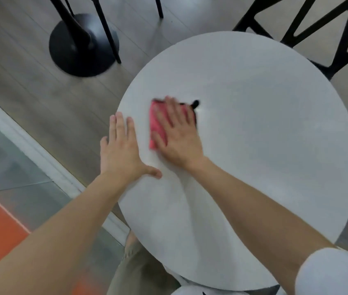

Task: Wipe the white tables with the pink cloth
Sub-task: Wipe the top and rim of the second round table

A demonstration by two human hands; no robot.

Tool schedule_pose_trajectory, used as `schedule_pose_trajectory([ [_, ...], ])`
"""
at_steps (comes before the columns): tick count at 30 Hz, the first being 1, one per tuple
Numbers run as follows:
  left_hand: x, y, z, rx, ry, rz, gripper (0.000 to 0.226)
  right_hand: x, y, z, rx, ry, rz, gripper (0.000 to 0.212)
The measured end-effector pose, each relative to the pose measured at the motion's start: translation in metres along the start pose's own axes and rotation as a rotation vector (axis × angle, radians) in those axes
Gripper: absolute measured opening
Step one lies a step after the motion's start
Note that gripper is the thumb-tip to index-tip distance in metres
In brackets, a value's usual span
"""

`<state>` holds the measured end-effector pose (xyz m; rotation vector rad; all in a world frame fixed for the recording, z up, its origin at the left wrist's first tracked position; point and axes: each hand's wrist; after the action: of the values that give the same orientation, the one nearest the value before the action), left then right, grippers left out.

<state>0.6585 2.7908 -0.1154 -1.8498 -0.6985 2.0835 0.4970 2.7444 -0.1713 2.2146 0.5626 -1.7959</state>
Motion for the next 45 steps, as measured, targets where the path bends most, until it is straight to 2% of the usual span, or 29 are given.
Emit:
schedule_pose_trajectory([
  [2,-0.005,0.002,0.006,0.004,0.032,-0.011,0.188,-0.001,-0.01,0.007,-0.264,-0.001,-0.045,0.073],
  [3,-0.007,0.004,0.009,0.004,0.052,-0.029,0.189,-0.005,-0.014,0.03,-0.279,-0.008,-0.048,0.075],
  [4,-0.008,0.005,0.011,0.004,0.073,-0.042,0.191,-0.011,-0.017,0.061,-0.192,-0.021,-0.051,0.078],
  [5,-0.008,0.006,0.012,0.005,0.09,-0.049,0.192,-0.019,-0.022,0.095,-0.024,-0.035,-0.03,0.08],
  [8,-0.005,0.006,0.01,0.017,0.106,-0.053,0.193,-0.041,-0.046,0.185,0.589,-0.06,0.058,0.087],
  [10,-0.005,0.006,0.009,0.019,0.1,-0.045,0.193,-0.037,-0.044,0.181,0.857,-0.047,0.12,0.09],
  [11,-0.005,0.006,0.01,0.024,0.095,-0.045,0.193,-0.03,-0.034,0.157,0.921,-0.053,0.151,0.088],
  [12,-0.005,0.007,0.01,0.027,0.09,-0.044,0.193,-0.022,-0.02,0.123,0.903,-0.07,0.168,0.085],
  [13,-0.005,0.007,0.01,0.029,0.086,-0.045,0.193,-0.014,-0.005,0.084,0.792,-0.082,0.167,0.082],
  [16,-0.006,0.007,0.012,0.035,0.08,-0.046,0.192,0.01,0.033,-0.021,0.218,-0.033,0.064,0.071],
  [17,-0.006,0.007,0.011,0.036,0.084,-0.041,0.192,0.012,0.038,-0.037,0.088,-0.009,0.04,0.067],
  [19,-0.004,0.007,0.008,0.043,0.088,-0.027,0.192,0.009,0.034,-0.024,-0.025,0.027,0.038,0.066],
  [20,-0.003,0.007,0.006,0.05,0.086,-0.029,0.192,0.006,0.024,-0.002,0.007,0.025,0.042,0.07],
  [21,-0.003,0.007,0.005,0.061,0.084,-0.037,0.192,0.0,0.009,0.025,0.113,0.018,0.044,0.074],
  [26,-0.005,0.01,0.009,0.069,0.139,-0.064,0.193,-0.026,-0.125,0.166,0.906,-0.044,0.115,0.087],
  [29,-0.008,0.013,0.015,0.044,0.162,-0.096,0.193,-0.015,-0.126,0.162,1.252,-0.017,0.19,0.086],
  [30,-0.009,0.013,0.017,0.035,0.175,-0.107,0.193,-0.009,-0.107,0.144,1.275,-0.035,0.225,0.083],
  [31,-0.01,0.014,0.02,0.029,0.19,-0.11,0.194,-0.006,-0.082,0.121,1.215,-0.057,0.238,0.08],
  [35,-0.013,0.017,0.023,0.106,0.245,-0.081,0.197,0.001,0.015,0.029,0.507,-0.009,0.132,0.069],
  [38,-0.019,0.022,0.029,0.268,0.333,-0.05,0.199,-0.004,0.023,0.035,0.233,0.025,0.064,0.063],
  [40,-0.024,0.028,0.042,0.37,0.421,-0.09,0.201,-0.008,-0.019,0.074,0.27,0.019,0.102,0.061],
  [45,-0.028,0.038,0.096,0.646,0.736,-0.188,0.199,-0.027,-0.238,0.198,0.983,-0.029,0.142,0.073],
])
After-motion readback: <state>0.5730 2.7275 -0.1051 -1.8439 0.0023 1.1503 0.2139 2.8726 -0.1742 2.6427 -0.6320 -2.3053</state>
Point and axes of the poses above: each hand's wrist, its own y-axis towards the middle knuckle, its own x-axis out of the palm, z = x × y
